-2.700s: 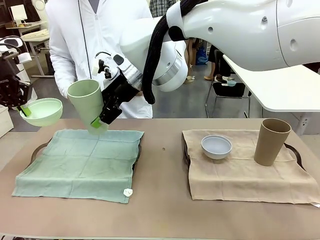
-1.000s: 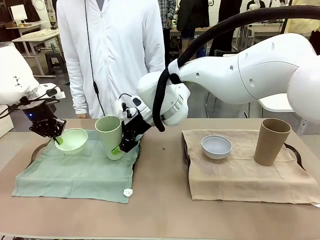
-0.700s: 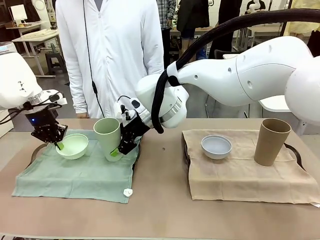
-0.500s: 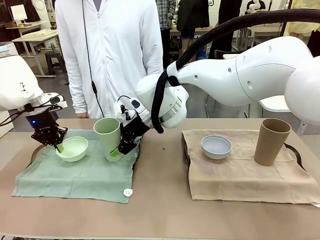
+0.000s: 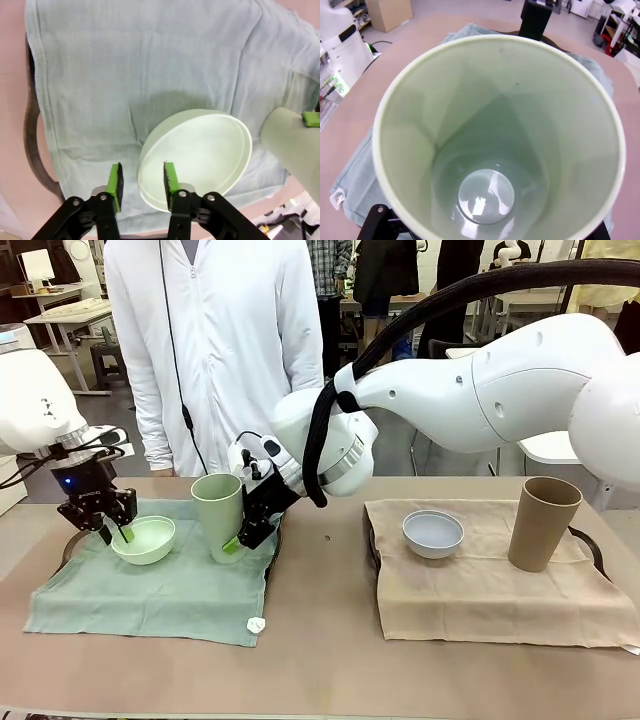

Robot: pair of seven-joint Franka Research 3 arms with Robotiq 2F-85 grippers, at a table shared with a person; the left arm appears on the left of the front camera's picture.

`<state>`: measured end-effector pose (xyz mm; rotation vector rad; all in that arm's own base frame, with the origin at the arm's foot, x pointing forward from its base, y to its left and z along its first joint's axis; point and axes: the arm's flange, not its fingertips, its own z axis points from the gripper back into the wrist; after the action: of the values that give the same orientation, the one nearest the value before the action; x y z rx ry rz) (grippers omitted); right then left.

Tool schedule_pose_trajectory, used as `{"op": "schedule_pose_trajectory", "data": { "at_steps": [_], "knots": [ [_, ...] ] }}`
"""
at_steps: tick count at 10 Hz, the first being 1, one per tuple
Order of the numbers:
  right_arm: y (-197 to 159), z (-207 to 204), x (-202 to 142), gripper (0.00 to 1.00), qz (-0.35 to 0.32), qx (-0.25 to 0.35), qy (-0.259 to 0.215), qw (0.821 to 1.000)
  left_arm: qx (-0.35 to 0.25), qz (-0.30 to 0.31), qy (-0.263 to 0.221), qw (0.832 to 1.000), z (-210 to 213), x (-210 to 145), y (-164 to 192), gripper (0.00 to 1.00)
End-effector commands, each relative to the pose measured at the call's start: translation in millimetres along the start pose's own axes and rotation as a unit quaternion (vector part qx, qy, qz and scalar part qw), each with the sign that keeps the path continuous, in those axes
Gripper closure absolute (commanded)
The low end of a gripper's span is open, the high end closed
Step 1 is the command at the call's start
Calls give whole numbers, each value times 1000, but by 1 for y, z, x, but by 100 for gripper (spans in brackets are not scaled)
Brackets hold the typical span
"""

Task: Set up a tray with a mat and arrange the tableware.
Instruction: Place the Picnic Bowl and Reusable plastic cup back onto the Handle tray in front of the human's position.

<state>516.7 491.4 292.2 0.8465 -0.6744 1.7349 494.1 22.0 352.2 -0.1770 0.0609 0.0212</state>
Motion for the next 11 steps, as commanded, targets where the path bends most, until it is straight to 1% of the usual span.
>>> {"op": "schedule_pose_trajectory", "data": {
  "at_steps": [1,2,3,4,5,6,8,9,11],
  "knots": [
    [4,17,-2,0,-70,-21,-32,997,-15,8,13,1000,6,-2,3,53],
    [5,27,-6,0,-92,-32,-38,995,-18,12,18,1000,9,-4,6,44],
    [8,38,-10,0,-107,-43,-42,992,-35,20,28,999,12,-6,11,33],
    [11,48,-13,0,-121,-47,-48,990,-45,20,35,998,16,-9,13,33],
    [17,57,-16,0,-133,-49,-44,989,-59,22,42,997,23,-15,17,33],
    [23,66,-14,0,-138,-45,-35,989,-68,29,51,996,32,-19,22,33],
    [39,88,-3,0,-140,-53,-5,989,-76,48,43,995,58,-28,36,33],
    [50,102,10,0,-143,-60,18,988,-77,58,37,995,76,-36,44,33],
    [84,140,50,0,-177,-64,97,977,-36,75,46,995,122,-65,54,33]
  ]
}}
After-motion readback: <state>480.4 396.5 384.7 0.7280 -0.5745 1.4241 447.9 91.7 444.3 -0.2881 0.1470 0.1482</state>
